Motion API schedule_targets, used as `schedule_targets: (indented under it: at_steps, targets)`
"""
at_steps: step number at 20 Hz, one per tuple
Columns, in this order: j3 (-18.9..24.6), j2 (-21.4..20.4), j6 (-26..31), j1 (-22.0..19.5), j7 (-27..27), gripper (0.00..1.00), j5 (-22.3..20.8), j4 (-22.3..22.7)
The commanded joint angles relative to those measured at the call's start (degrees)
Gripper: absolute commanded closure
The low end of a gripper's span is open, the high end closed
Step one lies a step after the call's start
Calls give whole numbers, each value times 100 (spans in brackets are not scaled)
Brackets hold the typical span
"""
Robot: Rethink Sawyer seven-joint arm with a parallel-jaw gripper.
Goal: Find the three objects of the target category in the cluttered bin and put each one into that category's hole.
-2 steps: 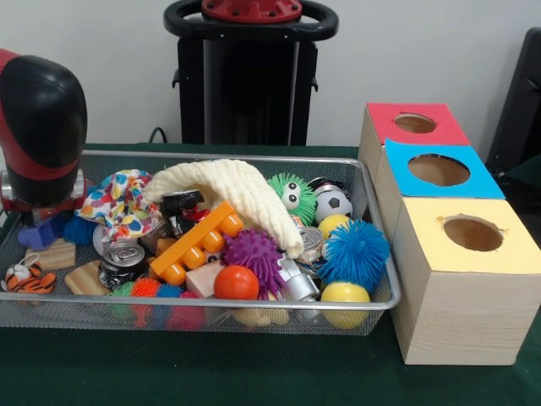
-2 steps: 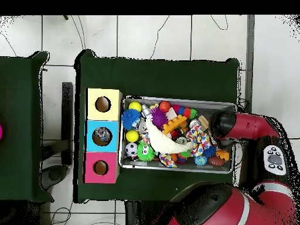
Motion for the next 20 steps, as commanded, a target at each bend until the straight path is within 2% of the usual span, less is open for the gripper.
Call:
schedule_targets:
  at_steps: [1,2,14,17,20]
  targets:
    - [120,247,-67,52,164,0,-155,53]
    - [111,251,-40,54,165,100,-154,40]
    - [32,269,-31,120,218,100,-119,11]
    - [255,184,-652,-18,342,100,13,161]
    - [624,-144,-998,-226,293,100,382,549]
